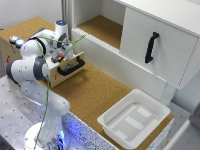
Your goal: Place the yellow block on top of the drawer
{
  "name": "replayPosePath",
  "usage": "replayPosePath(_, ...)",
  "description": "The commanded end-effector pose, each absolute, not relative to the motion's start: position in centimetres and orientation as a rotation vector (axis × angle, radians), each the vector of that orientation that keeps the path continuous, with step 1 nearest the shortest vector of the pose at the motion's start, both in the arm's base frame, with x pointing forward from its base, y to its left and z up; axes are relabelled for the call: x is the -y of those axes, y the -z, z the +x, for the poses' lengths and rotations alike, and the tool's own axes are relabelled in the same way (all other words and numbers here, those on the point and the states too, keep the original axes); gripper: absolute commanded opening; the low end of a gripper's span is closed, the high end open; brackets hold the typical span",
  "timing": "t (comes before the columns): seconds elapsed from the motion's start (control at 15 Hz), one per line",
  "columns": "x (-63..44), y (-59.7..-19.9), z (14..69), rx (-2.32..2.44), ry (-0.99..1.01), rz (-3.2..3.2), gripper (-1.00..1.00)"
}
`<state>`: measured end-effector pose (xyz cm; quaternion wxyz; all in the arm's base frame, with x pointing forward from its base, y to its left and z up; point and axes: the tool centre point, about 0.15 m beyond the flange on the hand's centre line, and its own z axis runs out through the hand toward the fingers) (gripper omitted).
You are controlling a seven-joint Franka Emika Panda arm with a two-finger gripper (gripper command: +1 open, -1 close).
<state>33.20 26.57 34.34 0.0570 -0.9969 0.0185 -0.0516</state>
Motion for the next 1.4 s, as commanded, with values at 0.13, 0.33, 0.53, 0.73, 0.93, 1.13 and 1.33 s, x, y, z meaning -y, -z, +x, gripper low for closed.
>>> replayPosePath(0.13,-29.3,-33.9,33.2,0.002,0.192,-3.188,-1.0)
replayPosePath(0.33,-29.5,-33.8,33.7,0.003,0.191,-3.204,1.0)
replayPosePath(0.53,-29.0,-33.5,34.3,-0.018,0.187,-3.209,1.0)
replayPosePath(0.73,-28.8,-34.3,34.5,-0.007,0.232,-3.198,-1.0)
replayPosePath(0.93,-28.9,-36.5,34.4,0.01,0.281,-3.19,-1.0)
replayPosePath(1.13,-29.9,-39.6,34.2,0.094,0.355,-3.162,-1.0)
replayPosePath(1.33,-31.7,-43.3,34.2,0.205,0.471,-3.15,-1.0)
